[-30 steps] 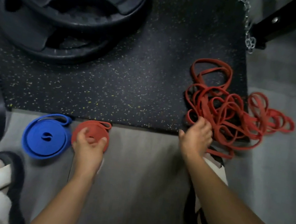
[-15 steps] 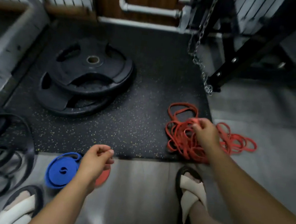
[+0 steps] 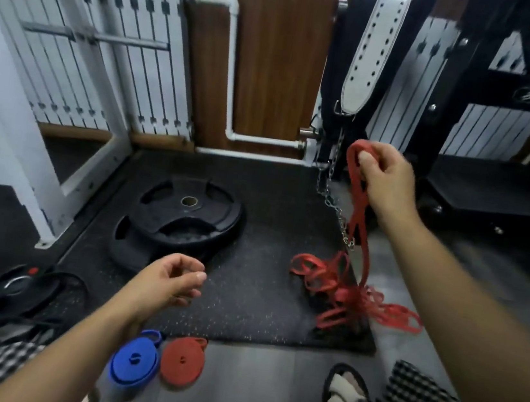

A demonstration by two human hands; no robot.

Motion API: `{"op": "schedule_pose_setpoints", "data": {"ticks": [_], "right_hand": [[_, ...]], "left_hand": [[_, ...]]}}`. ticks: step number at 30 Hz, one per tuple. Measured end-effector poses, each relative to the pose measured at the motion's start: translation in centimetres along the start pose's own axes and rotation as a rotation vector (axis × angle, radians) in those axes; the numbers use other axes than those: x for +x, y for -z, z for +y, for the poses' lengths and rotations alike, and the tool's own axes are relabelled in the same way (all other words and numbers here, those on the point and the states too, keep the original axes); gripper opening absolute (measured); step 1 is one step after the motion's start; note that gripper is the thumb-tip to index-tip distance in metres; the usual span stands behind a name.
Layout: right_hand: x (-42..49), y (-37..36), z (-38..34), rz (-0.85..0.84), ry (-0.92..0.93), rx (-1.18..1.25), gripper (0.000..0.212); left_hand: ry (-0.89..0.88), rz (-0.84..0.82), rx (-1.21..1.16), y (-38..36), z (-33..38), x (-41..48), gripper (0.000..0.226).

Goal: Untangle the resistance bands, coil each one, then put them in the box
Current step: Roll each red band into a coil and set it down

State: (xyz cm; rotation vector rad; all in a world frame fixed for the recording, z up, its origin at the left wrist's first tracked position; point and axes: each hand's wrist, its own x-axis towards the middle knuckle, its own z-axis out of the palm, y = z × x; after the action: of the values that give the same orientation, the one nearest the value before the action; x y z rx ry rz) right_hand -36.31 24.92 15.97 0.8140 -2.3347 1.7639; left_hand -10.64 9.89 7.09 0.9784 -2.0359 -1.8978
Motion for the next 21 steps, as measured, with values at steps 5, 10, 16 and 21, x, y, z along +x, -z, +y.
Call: {"op": "schedule_pose_setpoints", "data": {"ticks": [5, 10, 16, 21], "right_hand": [[-5.0, -1.8, 0.4, -0.099, -0.153, 0.123, 0.015], [-9.3, -6.2, -2.1, -0.649, 0.006, 0.110, 0.016], [-9.1, -7.9, -1.6, -0.919, -0.015, 0.081, 0.009], [-8.7, -9.6, -0.5, -0.819, -0.020, 0.114, 0.010]], "left_hand": [[0.011, -0.035, -0.005, -0.9, -1.7, -1.0, 0.010], [-0.273, 0.026, -0.025, -1.6, -0.7, 0.5, 0.036], [-0.507, 0.048, 0.046, -0.1, 1.2, 2.0, 0.035], [-0.431, 0.044, -0.163, 0.2, 1.7, 2.7, 0.020]]}}
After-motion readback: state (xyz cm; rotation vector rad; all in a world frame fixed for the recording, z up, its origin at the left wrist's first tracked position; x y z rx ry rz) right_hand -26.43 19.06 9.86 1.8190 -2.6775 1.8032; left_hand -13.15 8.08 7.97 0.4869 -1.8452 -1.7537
